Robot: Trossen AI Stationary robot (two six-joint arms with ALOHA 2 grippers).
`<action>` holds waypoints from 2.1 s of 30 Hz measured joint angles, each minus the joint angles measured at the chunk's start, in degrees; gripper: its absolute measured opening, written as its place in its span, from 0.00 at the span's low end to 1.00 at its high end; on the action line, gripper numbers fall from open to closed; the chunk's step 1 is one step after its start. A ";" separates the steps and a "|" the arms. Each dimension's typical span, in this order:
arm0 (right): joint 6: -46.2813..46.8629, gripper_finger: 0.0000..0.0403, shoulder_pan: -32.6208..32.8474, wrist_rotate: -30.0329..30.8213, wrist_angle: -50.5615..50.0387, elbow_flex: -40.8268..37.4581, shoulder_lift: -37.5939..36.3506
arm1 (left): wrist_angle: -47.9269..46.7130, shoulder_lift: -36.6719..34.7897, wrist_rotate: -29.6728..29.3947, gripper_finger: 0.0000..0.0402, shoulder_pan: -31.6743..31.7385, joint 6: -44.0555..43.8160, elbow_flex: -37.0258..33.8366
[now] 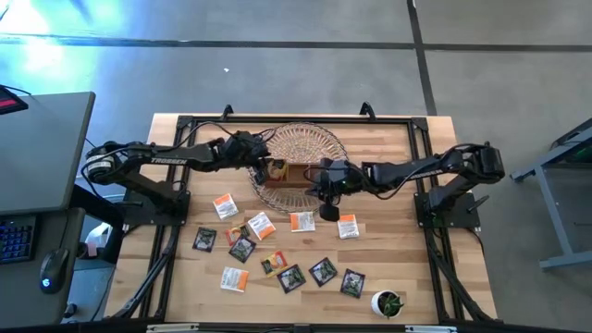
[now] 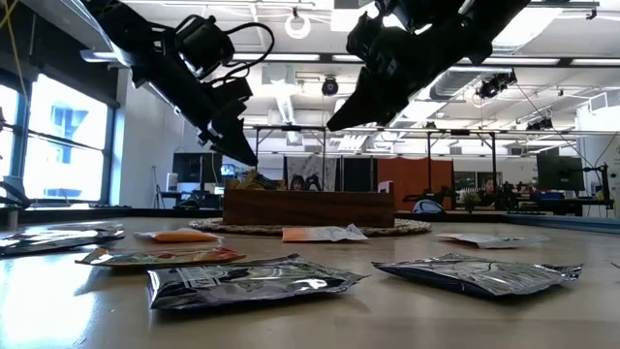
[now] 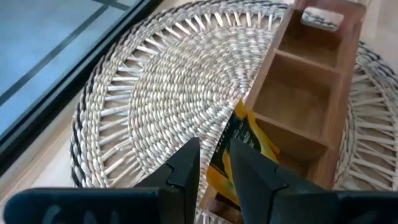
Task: Pick & Place Tea
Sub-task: Put the yellow tea bag into the left section of the wooden organizer
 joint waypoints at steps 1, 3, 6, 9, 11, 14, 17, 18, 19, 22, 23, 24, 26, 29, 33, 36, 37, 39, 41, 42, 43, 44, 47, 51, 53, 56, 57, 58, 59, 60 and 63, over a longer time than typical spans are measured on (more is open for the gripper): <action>0.00 0.01 0.00 0.00 -0.02 0.00 0.00 | 0.05 0.00 0.07 0.22 0.00 0.00 0.00; -0.02 0.01 -0.02 0.00 -0.02 0.00 0.00 | -0.14 0.00 1.55 0.22 0.01 -0.10 -0.02; -0.03 0.01 -0.02 0.00 -0.02 0.00 0.00 | -0.15 0.00 3.93 0.22 0.00 -1.20 -0.02; -0.04 0.01 -0.02 -0.02 -0.02 0.02 0.00 | -0.38 0.00 3.05 0.22 0.00 -1.50 -0.02; -0.04 0.01 -0.02 -0.01 -0.02 0.02 0.02 | -0.86 0.00 0.59 0.22 0.02 -1.42 -0.02; -0.04 0.01 -0.02 -0.02 -0.01 0.02 0.02 | -0.72 0.00 -0.65 0.22 0.02 -1.38 -0.02; -0.04 0.01 -0.02 -0.02 -0.02 0.02 0.02 | -0.76 0.00 -0.74 0.22 0.02 -1.47 -0.02; -0.04 0.00 -0.02 -0.02 0.00 0.02 0.02 | -0.76 0.00 -0.59 0.22 0.00 -1.54 -0.02; -0.04 0.01 -0.02 -0.04 -0.02 0.02 0.02 | -0.78 0.00 -0.09 0.22 0.00 -1.62 -0.02; -0.04 0.02 -0.02 -0.02 -0.01 0.02 0.04 | -0.76 0.00 1.98 0.22 0.00 -3.10 -0.02; -0.04 0.02 -0.02 -0.04 -0.02 0.02 0.04 | -0.83 0.02 2.51 0.22 0.00 -3.42 -0.02; -0.04 0.01 -0.02 -0.04 0.00 0.02 0.04 | -1.01 0.02 2.72 0.22 0.00 -3.50 -0.02; -0.04 0.01 -0.02 -0.07 -0.02 0.02 0.04 | -1.51 0.02 2.51 0.22 0.00 -3.52 -0.02; -0.04 0.01 -0.02 -0.07 -0.02 0.02 0.04 | -2.42 0.02 1.34 0.22 0.00 -3.54 -0.02; -0.04 0.02 -0.02 -0.09 -0.02 0.04 0.04 | -2.99 0.02 1.14 0.22 0.00 -4.75 -0.02; -0.04 0.01 -0.02 -0.09 -0.02 0.04 0.04 | -2.56 1.08 2.25 0.22 -0.07 -5.55 -0.02; -0.04 0.01 -0.02 -0.09 0.00 0.04 0.04 | -2.57 1.68 3.06 0.22 -0.09 -5.88 -0.02; -0.04 0.00 -0.02 -0.07 -0.02 0.04 0.04 | -2.77 2.56 4.19 0.22 0.00 -6.31 -0.09; -0.04 0.01 -0.02 -0.09 -0.02 0.04 0.04 | -2.43 3.50 4.18 0.22 -0.02 -6.32 -0.06; -0.04 0.01 -0.02 -0.08 -0.01 0.04 0.04 | -2.20 4.04 4.15 0.22 -0.02 -6.31 -0.06; -0.04 0.02 -0.02 -0.08 0.00 0.07 0.04 | -1.70 4.52 4.13 0.22 -0.02 -6.32 -0.01; -0.04 0.02 -0.02 -0.07 -0.02 0.07 0.04 | -1.34 4.97 4.13 0.22 -0.02 -6.28 0.02; -0.04 0.01 -0.01 -0.07 -0.01 0.07 0.04 | -1.04 5.44 4.11 0.21 -0.02 -6.10 0.07; -0.04 0.01 -0.01 -0.07 -0.01 0.07 0.04 | -1.18 5.44 3.91 0.15 0.00 -6.10 0.07; -0.04 0.02 0.00 -0.07 -0.02 0.07 0.04 | -1.26 5.35 3.93 0.09 0.00 -6.10 0.07; -0.04 0.02 -0.02 -0.07 0.00 0.07 0.04 | -1.42 4.98 4.17 0.01 0.00 -6.16 0.00; -0.04 0.01 -0.02 -0.07 -0.02 0.07 0.04 | -1.14 5.00 4.30 0.02 -0.02 -6.35 -0.03; -0.04 0.01 -0.02 -0.07 -0.02 0.07 0.04 | -0.98 5.00 4.57 0.02 -0.09 -6.98 -0.04; -0.04 0.01 -0.01 -0.07 -0.02 0.07 0.04 | -0.76 5.00 4.91 0.03 -0.20 -7.85 -0.04; -0.04 0.01 -0.02 -0.07 -0.02 0.07 0.04 | -0.59 5.00 5.06 0.03 -0.43 -8.84 -0.04; -0.04 0.01 0.00 -0.07 -0.02 0.07 0.06 | -0.03 4.87 4.34 0.01 -1.00 -10.03 -0.06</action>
